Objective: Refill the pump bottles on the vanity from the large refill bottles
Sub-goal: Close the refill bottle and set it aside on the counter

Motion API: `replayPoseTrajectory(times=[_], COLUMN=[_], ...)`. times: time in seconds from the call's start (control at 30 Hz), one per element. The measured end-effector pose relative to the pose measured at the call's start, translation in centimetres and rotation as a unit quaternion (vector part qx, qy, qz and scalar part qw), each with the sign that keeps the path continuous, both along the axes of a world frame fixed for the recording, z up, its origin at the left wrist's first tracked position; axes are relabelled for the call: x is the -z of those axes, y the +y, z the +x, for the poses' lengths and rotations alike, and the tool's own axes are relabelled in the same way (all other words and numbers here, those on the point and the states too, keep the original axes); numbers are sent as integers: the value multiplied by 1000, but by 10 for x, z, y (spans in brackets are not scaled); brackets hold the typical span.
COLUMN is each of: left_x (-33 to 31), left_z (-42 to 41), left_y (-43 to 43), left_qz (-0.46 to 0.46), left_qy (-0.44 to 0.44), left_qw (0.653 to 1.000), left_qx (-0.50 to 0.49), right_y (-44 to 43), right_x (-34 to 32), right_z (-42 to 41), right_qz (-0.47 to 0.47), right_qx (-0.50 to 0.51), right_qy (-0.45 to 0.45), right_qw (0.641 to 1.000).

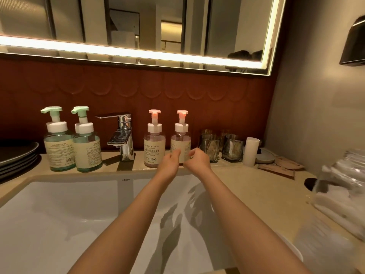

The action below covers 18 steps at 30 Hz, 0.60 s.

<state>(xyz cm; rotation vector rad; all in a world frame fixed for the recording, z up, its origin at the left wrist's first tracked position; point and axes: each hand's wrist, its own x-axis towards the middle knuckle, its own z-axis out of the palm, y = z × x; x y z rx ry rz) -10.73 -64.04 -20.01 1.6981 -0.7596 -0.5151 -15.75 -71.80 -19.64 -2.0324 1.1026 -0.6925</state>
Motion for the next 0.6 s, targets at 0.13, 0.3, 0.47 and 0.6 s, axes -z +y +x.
replayPoseTrajectory(times=[0.13, 0.3, 0.47, 0.6], left_x=[-7, -16, -24, -29], left_z=[-14, -40, -78, -96], left_y=[17, 39, 50, 52], left_qz=[-5, 4, 0, -12], left_qy=[-6, -18, -46, -62], left_qw=[1000, 1000, 997, 995], left_qx=[-3, 8, 58, 78], right_y=[17, 37, 57, 70], right_x=[-4, -24, -39, -46], right_z=[-29, -76, -115, -133], right_qz=[-27, -41, -54, -86], right_qx=[-25, -76, -131, -162], right_qy=[35, 117, 202, 234], right_qw=[999, 989, 969, 955])
